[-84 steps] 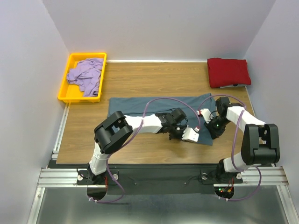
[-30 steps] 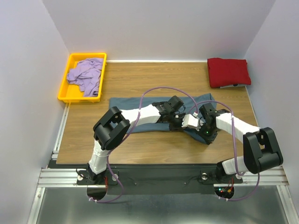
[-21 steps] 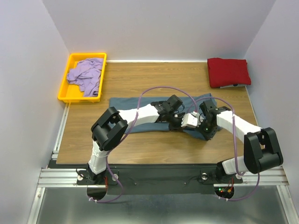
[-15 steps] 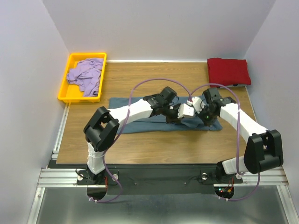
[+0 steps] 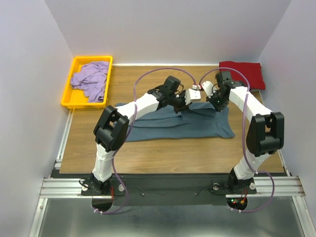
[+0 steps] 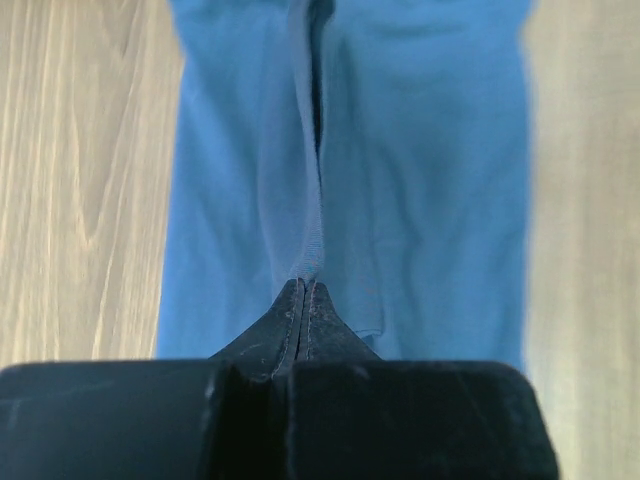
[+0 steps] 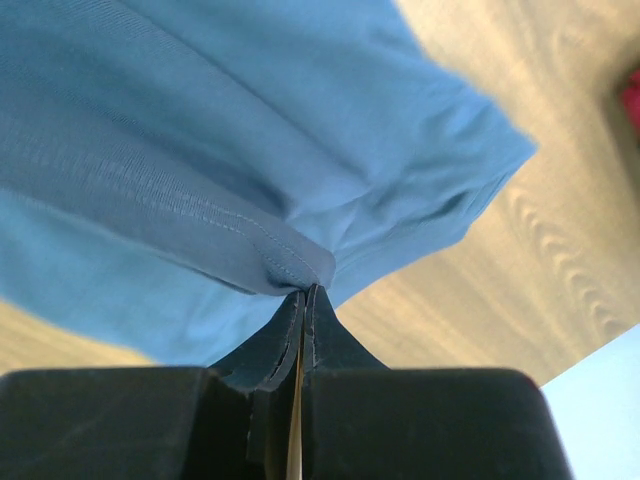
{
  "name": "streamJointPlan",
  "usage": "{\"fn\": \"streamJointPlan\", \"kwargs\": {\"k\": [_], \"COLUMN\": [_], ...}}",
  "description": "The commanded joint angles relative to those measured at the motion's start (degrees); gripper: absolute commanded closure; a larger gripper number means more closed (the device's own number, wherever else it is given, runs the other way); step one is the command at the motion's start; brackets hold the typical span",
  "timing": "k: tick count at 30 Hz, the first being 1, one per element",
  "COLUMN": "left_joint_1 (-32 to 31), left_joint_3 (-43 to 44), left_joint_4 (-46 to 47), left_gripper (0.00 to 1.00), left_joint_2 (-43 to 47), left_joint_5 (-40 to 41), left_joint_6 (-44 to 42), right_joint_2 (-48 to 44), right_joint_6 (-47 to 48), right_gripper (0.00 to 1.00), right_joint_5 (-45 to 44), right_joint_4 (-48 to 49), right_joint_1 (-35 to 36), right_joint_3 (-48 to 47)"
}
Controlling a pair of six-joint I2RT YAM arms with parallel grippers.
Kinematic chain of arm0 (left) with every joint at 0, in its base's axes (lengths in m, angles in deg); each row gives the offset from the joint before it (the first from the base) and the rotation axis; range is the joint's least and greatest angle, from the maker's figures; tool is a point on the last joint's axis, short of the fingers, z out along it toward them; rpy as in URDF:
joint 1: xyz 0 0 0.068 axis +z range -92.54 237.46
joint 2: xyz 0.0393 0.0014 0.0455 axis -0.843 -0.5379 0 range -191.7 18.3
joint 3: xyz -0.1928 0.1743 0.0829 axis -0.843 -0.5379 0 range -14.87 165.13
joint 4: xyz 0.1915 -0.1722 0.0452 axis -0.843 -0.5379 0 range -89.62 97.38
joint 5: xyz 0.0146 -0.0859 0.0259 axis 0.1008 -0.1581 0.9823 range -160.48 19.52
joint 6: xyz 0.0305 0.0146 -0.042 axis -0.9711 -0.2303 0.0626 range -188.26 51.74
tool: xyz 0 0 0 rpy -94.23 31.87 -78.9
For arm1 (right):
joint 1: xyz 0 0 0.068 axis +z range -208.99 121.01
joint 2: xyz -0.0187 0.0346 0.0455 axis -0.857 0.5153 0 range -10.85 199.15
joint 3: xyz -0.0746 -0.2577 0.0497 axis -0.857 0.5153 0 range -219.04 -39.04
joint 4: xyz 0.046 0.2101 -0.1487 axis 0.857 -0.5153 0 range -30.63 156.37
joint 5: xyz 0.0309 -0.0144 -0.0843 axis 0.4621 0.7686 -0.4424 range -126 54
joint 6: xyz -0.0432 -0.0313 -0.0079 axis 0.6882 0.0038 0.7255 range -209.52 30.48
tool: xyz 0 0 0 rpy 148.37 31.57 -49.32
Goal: Fold and stack the t-shirts
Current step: Fold the tshirt
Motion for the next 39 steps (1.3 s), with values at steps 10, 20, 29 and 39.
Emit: {"fn": "streamJointPlan", "kwargs": {"k": [10, 20, 29, 39], "left_joint_1": [3.3, 3.5, 3.8, 3.7], "left_joint_3": [9.0, 13.8, 14.1, 6.7], "left_joint_4": [3.7, 4.6, 4.4, 4.4], "left_gripper": [1.00, 1.00, 1.00, 1.00], "left_joint_2": [-7.4, -11.0, -12.0, -4.4], "left_joint_5": [3.1, 4.7, 5.0, 2.3], "left_joint_6": [1.1, 0.3, -0.9, -1.1], "right_joint_2": [7.4, 8.5, 10.6, 3.9], "right_joint_6": [1.0, 0.2, 0.4, 1.4], "right_gripper": [0.99, 0.99, 0.99, 0.99], "right_joint_5": [-2.1, -2.6, -2.3, 0.4], "right_joint_4": [3.5, 4.3, 4.6, 2.0], "right_joint_1": [-1.1, -2.8, -2.9, -3.0], "right_joint_3": [-8.9, -11.1, -13.3, -8.8]}}
